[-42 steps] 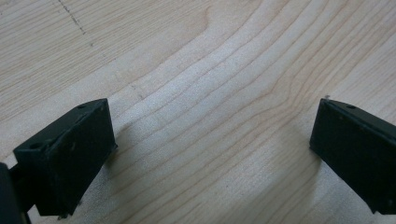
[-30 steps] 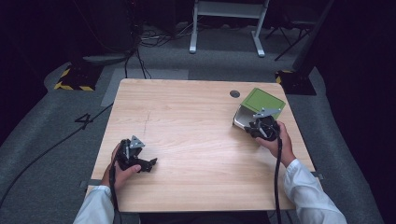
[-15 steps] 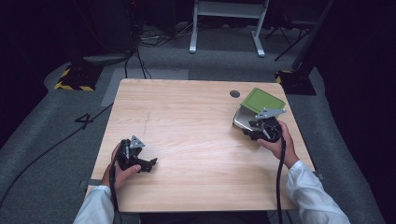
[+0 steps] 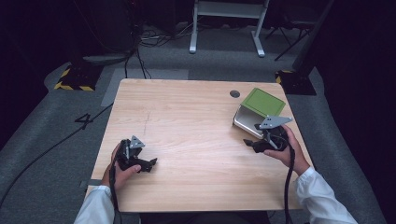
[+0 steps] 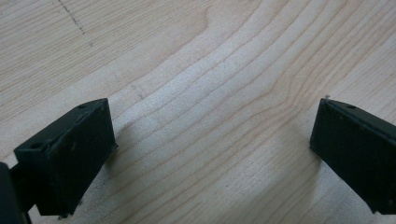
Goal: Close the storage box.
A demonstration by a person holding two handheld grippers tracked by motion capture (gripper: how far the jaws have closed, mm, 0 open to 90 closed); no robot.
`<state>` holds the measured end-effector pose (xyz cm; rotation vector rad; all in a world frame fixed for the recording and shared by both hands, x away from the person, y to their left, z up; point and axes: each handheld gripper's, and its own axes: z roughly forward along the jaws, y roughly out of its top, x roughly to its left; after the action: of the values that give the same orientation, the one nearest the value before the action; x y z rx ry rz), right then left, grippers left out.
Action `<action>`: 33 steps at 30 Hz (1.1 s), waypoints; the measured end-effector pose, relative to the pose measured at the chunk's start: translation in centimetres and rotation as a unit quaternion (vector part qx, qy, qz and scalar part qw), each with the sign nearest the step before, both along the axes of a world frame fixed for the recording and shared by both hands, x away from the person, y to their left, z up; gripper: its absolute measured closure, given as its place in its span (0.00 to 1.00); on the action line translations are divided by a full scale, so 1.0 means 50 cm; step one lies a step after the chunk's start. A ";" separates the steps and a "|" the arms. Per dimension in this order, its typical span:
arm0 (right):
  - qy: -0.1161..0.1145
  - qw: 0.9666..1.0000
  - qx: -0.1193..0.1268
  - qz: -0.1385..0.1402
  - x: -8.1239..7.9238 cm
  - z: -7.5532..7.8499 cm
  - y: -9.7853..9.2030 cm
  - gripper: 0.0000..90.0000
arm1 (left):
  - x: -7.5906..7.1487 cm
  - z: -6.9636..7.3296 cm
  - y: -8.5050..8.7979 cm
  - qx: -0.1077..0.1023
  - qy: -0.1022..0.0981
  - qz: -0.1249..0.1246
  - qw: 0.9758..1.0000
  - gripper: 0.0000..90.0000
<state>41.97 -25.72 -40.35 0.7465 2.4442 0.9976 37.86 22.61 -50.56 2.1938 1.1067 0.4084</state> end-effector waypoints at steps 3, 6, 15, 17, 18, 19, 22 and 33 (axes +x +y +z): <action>-0.005 1.000 -0.004 0.007 -0.016 0.003 -0.011 0.24 | 0.000 0.000 0.000 0.001 -0.002 -0.001 1.000 0.00; -0.009 1.000 -0.006 0.013 -0.027 0.003 -0.021 0.24 | 0.000 0.000 0.000 0.000 -0.001 -0.001 1.000 0.00; -0.014 1.000 -0.018 0.001 -0.051 -0.007 -0.063 0.24 | 0.000 0.000 0.000 0.000 0.000 0.000 1.000 0.00; -0.015 1.000 -0.022 0.000 -0.056 -0.011 -0.071 0.24 | 0.000 0.000 0.000 0.000 0.000 0.000 1.000 0.00; -0.017 1.000 -0.026 -0.001 -0.058 -0.014 -0.077 0.24 | 0.000 0.000 0.000 0.000 0.000 0.000 1.000 0.00; -0.015 1.000 -0.026 -0.004 -0.060 -0.017 -0.082 0.24 | 0.000 0.000 0.000 0.000 0.000 -0.001 1.000 0.00; -0.011 1.000 -0.026 -0.008 -0.063 -0.022 -0.094 0.24 | 0.000 0.000 0.000 0.000 0.000 0.000 1.000 0.00; -0.001 0.998 -0.049 -0.047 -0.073 -0.078 -0.167 0.23 | 0.000 0.000 0.000 0.000 0.000 0.000 1.000 0.00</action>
<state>38.29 -34.09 -44.23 0.8181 2.4122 0.8378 37.84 22.63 -50.55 2.1943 1.1057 0.4094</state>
